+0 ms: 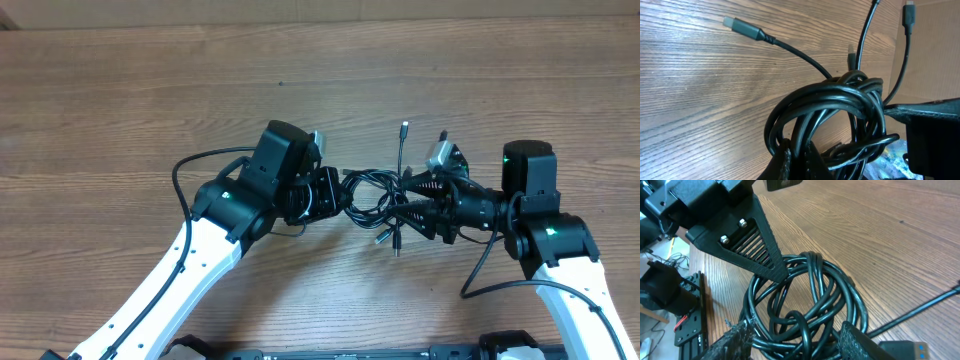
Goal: Untangle cables
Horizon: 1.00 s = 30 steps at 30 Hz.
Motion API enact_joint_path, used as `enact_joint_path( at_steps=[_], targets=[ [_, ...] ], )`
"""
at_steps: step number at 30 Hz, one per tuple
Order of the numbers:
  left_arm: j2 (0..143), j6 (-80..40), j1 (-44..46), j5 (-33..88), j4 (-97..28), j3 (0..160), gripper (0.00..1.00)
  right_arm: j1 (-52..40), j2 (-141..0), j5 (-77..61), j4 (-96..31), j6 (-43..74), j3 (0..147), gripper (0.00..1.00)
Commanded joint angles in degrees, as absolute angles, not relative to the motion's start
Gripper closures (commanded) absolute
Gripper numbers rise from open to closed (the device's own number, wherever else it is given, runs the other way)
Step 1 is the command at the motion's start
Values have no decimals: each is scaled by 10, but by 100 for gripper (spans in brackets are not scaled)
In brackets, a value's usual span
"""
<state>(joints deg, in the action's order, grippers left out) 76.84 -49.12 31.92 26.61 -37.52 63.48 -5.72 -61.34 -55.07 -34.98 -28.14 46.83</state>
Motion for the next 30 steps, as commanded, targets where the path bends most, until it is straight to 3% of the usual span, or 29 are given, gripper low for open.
enact_joint_path(
  at_steps=[1,4,7,16,30],
  targets=[
    [761,-480,324,281,-370,647,96,-60,-609,-551,-349,-290,476,54],
    [761,-481,324,279,-370,647,96,-60,-609,-552,-351,-290,476,85],
    [761,-489,324,272,-369,647,96,-61,-609,-561,-356,-290,476,94],
    [761,-530,324,279,-335,647,96,-75,-609,-573,-389,-290,476,96],
    [761,-529,324,246,-331,647,96,-75,-609,-573,-419,-290,476,90]
  ],
)
